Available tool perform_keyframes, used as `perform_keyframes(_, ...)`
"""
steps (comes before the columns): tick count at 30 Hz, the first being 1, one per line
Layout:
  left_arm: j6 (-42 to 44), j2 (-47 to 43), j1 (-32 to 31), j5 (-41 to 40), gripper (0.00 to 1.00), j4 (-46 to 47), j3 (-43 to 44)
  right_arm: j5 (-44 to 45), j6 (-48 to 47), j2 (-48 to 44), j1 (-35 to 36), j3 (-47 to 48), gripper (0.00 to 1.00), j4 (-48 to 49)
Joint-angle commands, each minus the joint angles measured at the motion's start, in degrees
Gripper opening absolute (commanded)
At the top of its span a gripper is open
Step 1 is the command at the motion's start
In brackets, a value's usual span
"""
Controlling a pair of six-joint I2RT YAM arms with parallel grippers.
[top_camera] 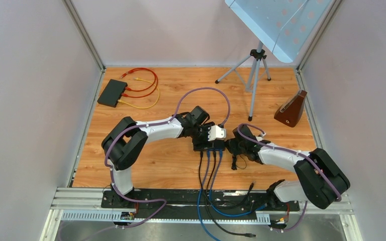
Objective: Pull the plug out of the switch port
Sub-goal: Pull the connector from the switch port.
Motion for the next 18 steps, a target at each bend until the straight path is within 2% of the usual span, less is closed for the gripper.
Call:
perform_keyframes(1,-2.04,2.46,-0.72,2.02,0.69,0.35,-1.54,1.29,15.29,1.07,2.56,2.51,0.17,-7.84)
perform_keyframes(3,-2.17,2.51,-0.73,2.29,0.68,0.53,-1.50,1.92,14.73,1.09,3.17,3.53,0.25,-8.63)
perform_keyframes(6,-2.12,2.74,-0.72,2.43,0.68,0.23,-1.09,2.49,14.36,1.72,3.63,4.92,0.25,-10.12)
perform_keyframes(11,-1.55,2.90,-0.71,2.44,0.67,-0.50,-0.72,2.67,14.88,2.67,4.08,4.93,0.17,-10.11)
perform_keyframes(15,-1.26,2.99,-0.72,2.19,0.66,-1.03,-0.61,3.32,14.72,2.52,4.09,4.51,0.02,-10.11)
perform_keyframes(18,-1.35,2.99,-0.73,2.12,0.65,-1.16,-0.68,4.21,14.80,1.80,4.11,3.90,0.00,-10.09)
